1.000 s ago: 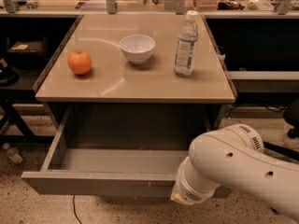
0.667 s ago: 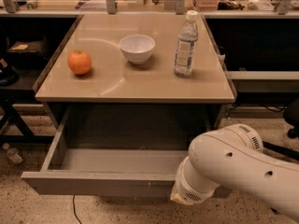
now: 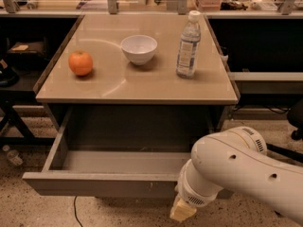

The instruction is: Close top drawer

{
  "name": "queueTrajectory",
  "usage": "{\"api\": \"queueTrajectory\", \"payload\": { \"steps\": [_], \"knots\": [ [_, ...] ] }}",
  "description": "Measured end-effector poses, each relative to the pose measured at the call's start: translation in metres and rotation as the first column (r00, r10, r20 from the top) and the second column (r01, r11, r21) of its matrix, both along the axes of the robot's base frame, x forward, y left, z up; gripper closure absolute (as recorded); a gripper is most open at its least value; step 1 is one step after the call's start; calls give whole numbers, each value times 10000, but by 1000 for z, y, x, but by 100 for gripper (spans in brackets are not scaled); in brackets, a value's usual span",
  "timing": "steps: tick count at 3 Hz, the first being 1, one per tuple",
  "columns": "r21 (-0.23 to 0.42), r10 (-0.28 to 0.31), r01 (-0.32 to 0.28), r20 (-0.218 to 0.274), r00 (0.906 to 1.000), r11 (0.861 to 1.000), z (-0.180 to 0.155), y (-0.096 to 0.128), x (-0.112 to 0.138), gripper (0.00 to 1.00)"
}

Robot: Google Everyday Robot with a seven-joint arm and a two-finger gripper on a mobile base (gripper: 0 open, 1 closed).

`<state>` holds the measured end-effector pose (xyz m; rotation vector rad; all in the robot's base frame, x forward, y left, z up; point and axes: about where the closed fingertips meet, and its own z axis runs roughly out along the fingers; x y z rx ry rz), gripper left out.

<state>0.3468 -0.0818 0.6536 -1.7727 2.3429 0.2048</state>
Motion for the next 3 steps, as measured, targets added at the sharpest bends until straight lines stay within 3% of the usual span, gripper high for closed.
{"api": "queueTrajectory", "payload": {
  "steps": [1, 2, 3],
  "knots": [
    [0, 0, 0, 0, 10000, 10000, 0, 0, 0, 0],
    [0, 0, 0, 1, 10000, 10000, 0, 0, 0, 0],
    [-1, 0, 0, 1, 10000, 10000, 0, 0, 0, 18]
  ]
}}
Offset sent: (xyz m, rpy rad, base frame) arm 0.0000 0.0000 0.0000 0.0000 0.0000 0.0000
